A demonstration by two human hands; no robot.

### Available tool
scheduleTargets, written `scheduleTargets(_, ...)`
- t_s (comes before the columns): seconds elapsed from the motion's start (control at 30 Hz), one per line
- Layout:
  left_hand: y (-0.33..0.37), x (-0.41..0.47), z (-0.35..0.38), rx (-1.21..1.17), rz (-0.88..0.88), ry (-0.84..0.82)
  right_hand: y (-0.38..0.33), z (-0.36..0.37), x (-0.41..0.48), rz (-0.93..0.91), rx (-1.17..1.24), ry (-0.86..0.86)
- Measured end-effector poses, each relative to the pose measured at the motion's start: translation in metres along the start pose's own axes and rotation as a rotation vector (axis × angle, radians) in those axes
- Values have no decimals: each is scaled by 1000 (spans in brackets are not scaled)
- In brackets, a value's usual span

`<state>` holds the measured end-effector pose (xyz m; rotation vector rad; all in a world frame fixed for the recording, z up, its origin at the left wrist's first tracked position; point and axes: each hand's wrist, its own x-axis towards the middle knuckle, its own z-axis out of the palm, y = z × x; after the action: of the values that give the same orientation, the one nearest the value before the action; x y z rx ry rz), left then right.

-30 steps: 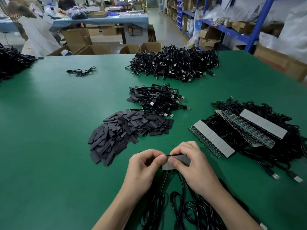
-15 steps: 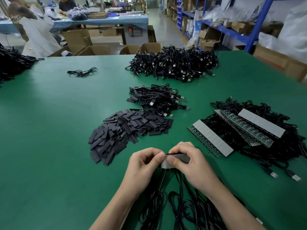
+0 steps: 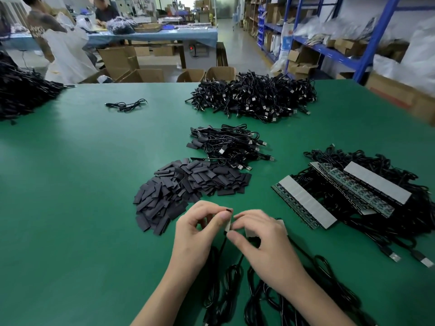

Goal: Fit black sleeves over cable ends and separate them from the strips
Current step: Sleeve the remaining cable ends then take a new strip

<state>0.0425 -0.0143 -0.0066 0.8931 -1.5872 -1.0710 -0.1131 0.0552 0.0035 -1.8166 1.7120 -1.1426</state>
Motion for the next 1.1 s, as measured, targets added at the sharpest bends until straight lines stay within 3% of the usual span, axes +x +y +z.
scheduleTargets(0.13,1,8,-18,226,75,75,-12,-14,3,130,321,-38)
scheduleTargets(0.23,-10,13,-39,615,27,202,-20,-32,5,183,593,1)
scheduleTargets(0.37,-21,14,-56,978,-89,152,-25,-62,13,167,786,116)
scheduleTargets(0.43,-23,15,-61,1006,-99,170,-27,-82,16,127,725,192)
scheduleTargets(0.5,-25,16,-63,1018,-100,186,-25,-97,18,93,517,212)
scheduleTargets(0.6,-24,18,-64,1017,-103,196,-14,-97,17,79,105,120)
scheduleTargets(0.7,-24,18,-63,1022,-96,202,0,-75,12,118,-152,-1)
scheduleTargets(0.9,-21,17,-59,957,-9,198,11,-44,2,182,-237,-78)
scheduleTargets(1.1,-20,15,-52,912,50,170,8,-35,-4,189,-215,-43)
